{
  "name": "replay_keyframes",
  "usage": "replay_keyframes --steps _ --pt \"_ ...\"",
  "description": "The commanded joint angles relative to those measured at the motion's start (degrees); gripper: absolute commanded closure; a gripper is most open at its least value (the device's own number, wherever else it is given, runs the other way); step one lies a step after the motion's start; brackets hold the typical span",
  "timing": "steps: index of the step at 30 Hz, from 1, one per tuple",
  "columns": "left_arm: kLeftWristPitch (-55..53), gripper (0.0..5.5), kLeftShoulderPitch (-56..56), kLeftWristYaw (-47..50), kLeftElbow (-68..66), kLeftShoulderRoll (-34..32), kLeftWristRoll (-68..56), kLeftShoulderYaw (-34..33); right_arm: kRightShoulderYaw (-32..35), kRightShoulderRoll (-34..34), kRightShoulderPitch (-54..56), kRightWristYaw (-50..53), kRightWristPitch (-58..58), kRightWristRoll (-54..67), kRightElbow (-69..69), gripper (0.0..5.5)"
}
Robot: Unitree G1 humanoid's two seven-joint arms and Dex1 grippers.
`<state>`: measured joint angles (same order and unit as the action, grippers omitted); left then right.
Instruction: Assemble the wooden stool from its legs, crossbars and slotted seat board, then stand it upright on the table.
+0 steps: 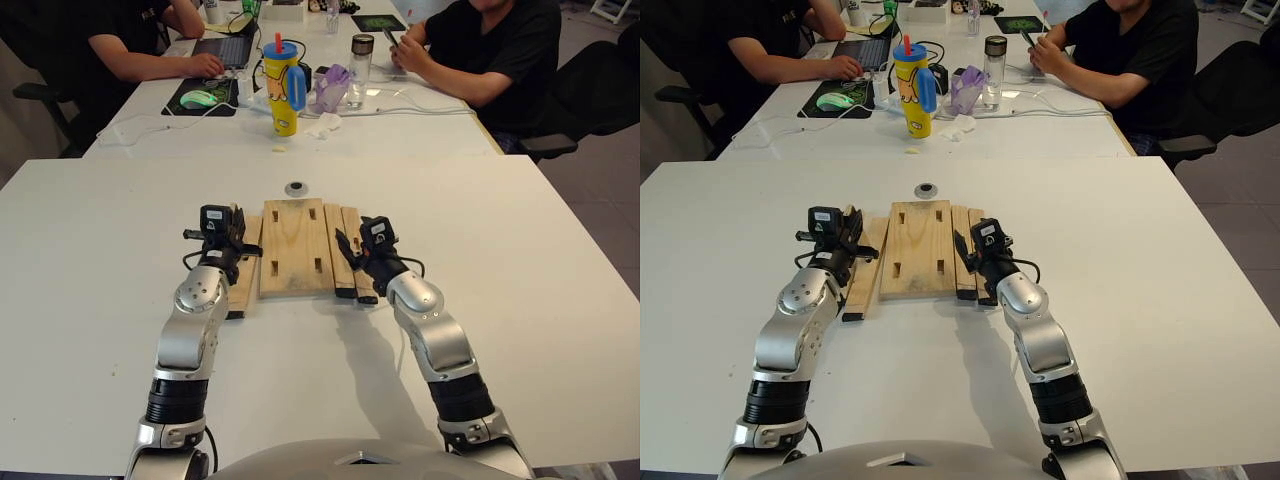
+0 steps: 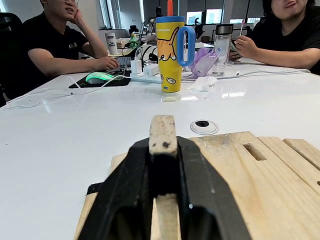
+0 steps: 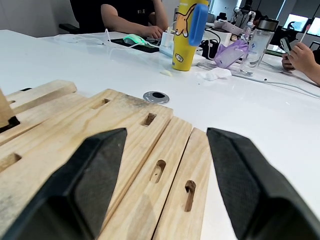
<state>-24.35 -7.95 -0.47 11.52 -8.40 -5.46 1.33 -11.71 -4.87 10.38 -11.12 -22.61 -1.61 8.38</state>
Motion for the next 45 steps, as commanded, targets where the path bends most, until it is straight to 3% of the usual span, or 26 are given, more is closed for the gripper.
replay_keyframes --steps 1,6,20,27,36,39,42,45 --pt "-2.63 5.07 8.52 -1.10 -9.38 -0.32 1.26 0.55 0.23 -0.50 2.88 -1.39 -0.15 0.24 -1.37 2.54" --pt "4.52 5.07 5.61 -0.78 -7.94 0.77 0.49 -1.39 0.75 -0.60 3.34 -1.94 0.37 0.66 -2.34 2.54" --pt "14.29 2.92 2.48 -1.93 1.84 1.95 -2.40 -5.83 0.79 0.04 3.05 -2.89 1.73 1.09 -3.97 2.54" --pt "9.98 2.88 -6.92 -0.74 6.47 1.81 -5.22 -8.11 0.81 0.50 3.26 -2.87 2.76 1.02 -5.52 2.54" --pt "2.41 2.88 -24.96 -1.53 -4.78 -0.71 -11.84 -13.95 0.49 0.91 4.00 -3.22 3.88 0.97 -7.03 2.54" --pt "-1.07 2.88 -22.70 -2.46 -11.53 -0.43 -11.12 -12.23 0.53 0.90 4.34 -3.27 4.10 0.88 -7.48 2.54" --pt "-5.11 2.88 -12.98 -1.58 -18.36 2.48 -10.91 -11.56 0.31 1.12 5.49 -3.58 4.54 0.81 -8.91 2.54" --pt "-5.54 2.88 -9.25 -1.77 -18.98 4.62 -11.64 -10.87 0.57 0.93 6.65 -3.78 4.51 0.74 -9.51 2.54"
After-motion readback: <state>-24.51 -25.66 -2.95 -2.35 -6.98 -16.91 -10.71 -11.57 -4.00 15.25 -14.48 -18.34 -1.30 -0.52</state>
